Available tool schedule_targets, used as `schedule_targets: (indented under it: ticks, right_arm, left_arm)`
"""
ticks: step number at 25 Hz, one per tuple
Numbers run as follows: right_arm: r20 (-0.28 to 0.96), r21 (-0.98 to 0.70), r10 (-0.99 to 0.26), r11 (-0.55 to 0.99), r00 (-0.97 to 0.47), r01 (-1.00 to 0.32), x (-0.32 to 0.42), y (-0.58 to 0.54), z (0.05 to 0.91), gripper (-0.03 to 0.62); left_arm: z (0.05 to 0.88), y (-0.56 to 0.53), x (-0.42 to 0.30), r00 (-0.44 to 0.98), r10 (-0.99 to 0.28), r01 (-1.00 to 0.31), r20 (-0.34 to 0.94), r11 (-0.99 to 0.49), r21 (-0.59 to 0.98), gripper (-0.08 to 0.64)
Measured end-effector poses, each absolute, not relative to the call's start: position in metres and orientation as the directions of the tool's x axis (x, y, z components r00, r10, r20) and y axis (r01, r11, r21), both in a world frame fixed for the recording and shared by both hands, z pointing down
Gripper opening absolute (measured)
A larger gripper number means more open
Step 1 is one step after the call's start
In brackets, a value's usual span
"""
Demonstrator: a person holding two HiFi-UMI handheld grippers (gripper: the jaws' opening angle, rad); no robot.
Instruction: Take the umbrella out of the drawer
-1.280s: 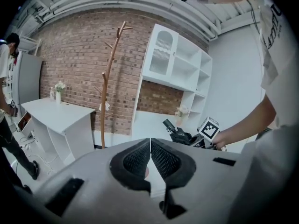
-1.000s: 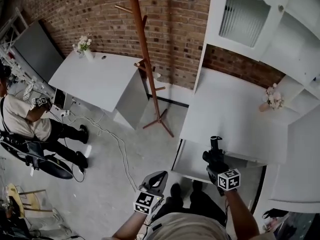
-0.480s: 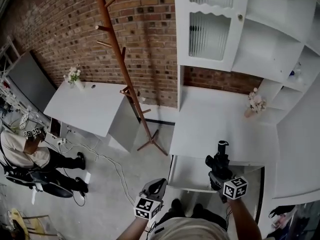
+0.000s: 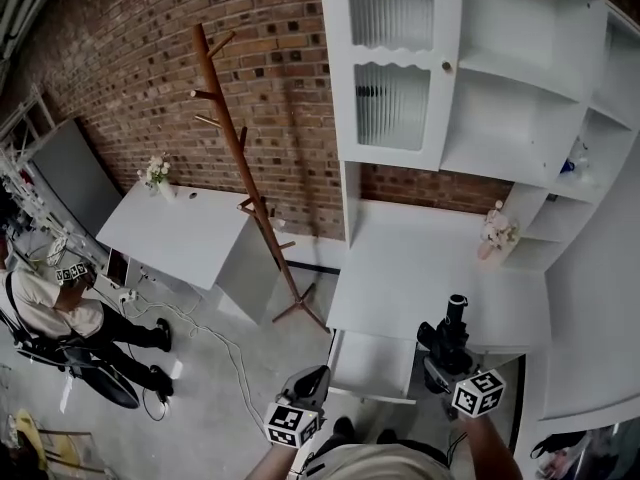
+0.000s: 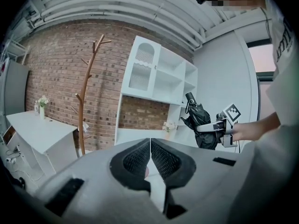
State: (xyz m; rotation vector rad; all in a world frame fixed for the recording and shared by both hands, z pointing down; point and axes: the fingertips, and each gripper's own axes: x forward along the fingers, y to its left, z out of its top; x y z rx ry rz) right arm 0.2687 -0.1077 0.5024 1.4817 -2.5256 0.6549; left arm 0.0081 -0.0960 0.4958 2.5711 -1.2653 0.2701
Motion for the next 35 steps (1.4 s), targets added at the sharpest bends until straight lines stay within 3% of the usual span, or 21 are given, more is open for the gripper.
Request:
schedule_targets:
  ticks: [18,35]
  right_arm:
    - [0.184,-0.270,-0.809,0.504,-0.558,-0.820,0.323,-0.050,0.437,0.276]
    - [0.132,-0.244,-0.788,0.563,-0.602,-0.790,0.342,-0.025,0.429,0.278]
  left_arm:
    - [0.437,-0.044,0.042,0.524,-0.830,-0.851,0.192,-0.503,0.150,0.026]
    - [0.423,0.007,0.047,0.445,-0.881,-0.895,0.164,-0.431,0.115,0.026]
